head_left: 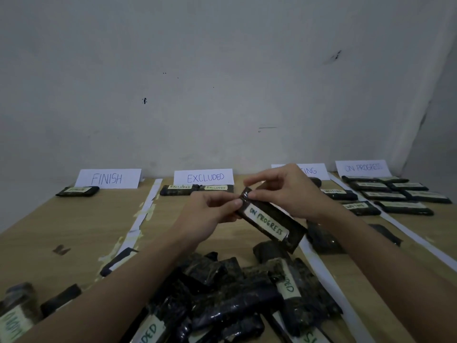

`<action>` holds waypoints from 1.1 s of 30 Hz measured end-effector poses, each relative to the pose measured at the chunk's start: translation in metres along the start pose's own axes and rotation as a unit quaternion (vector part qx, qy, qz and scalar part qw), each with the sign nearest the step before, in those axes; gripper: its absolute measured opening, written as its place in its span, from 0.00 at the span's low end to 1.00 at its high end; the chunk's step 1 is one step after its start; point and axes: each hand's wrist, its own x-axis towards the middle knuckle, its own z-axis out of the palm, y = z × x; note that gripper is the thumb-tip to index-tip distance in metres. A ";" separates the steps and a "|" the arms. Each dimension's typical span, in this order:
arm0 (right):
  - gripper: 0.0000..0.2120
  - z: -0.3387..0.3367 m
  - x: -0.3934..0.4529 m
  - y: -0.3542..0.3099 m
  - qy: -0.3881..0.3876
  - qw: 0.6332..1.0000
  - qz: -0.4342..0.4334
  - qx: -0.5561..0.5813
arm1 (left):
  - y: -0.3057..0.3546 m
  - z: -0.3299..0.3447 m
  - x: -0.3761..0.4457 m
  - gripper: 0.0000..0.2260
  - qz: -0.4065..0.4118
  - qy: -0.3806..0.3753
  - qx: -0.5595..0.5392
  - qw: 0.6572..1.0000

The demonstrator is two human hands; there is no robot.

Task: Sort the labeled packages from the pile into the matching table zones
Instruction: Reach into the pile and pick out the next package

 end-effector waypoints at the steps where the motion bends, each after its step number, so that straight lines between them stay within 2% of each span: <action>1: 0.11 -0.001 0.001 0.003 0.025 0.999 0.002 -0.020 | -0.001 0.000 0.001 0.06 -0.008 0.021 -0.026 0.999; 5: 0.13 -0.003 -0.009 0.021 0.135 0.983 -0.052 -0.110 | -0.005 -0.005 0.007 0.06 -0.056 0.115 -0.116 0.985; 8: 0.22 -0.001 -0.020 0.039 0.129 0.977 -0.064 -0.160 | -0.008 -0.002 0.011 0.05 -0.083 0.147 -0.169 0.971; 9: 0.24 0.001 -0.023 0.045 0.138 0.981 -0.034 -0.133 | -0.008 0.003 0.011 0.04 -0.089 0.146 -0.180 0.969; 11: 0.23 0.002 -0.029 0.053 0.199 0.979 0.042 0.000 | -0.009 0.016 0.014 0.03 -0.099 0.133 -0.203 0.965; 13: 0.19 -0.002 -0.033 0.056 0.269 0.938 0.110 0.189 | -0.011 0.033 0.019 0.05 -0.105 0.115 -0.228 0.961; 16: 0.17 -0.018 -0.043 0.067 0.332 0.830 0.191 0.406 | -0.010 0.071 0.031 0.04 -0.111 0.089 -0.240 0.960; 18: 0.16 -0.034 -0.053 0.078 0.355 0.766 0.219 0.488 | -0.008 0.102 0.038 0.06 -0.119 0.064 -0.238 0.962; 21: 0.16 -0.063 -0.072 0.097 0.392 0.722 0.231 0.522 | -0.007 0.149 0.048 0.06 -0.135 0.022 -0.228 0.964; 23: 0.16 -0.088 -0.087 0.112 0.425 0.706 0.233 0.515 | -0.009 0.178 0.054 0.08 -0.118 -0.014 -0.152 0.981; 25: 0.16 -0.118 -0.102 0.130 0.461 0.692 0.233 0.505 | -0.013 0.205 0.061 0.11 -0.040 -0.051 0.034 0.997; 26: 0.16 -0.135 -0.108 0.142 0.480 0.686 0.230 0.496 | -0.015 0.217 0.064 0.12 0.010 -0.073 0.113 0.991; 29: 0.13 -0.186 -0.121 0.180 0.530 0.684 0.221 0.450 | -0.021 0.251 0.078 0.16 0.127 -0.144 0.266 0.945; 32: 0.02 -0.234 -0.125 0.221 0.565 0.691 0.237 0.384 | -0.026 0.285 0.093 0.19 0.201 -0.226 0.370 0.879; 33: 0.04 -0.249 -0.125 0.238 0.587 0.684 0.247 0.357 | -0.028 0.296 0.098 0.19 0.217 -0.246 0.392 0.859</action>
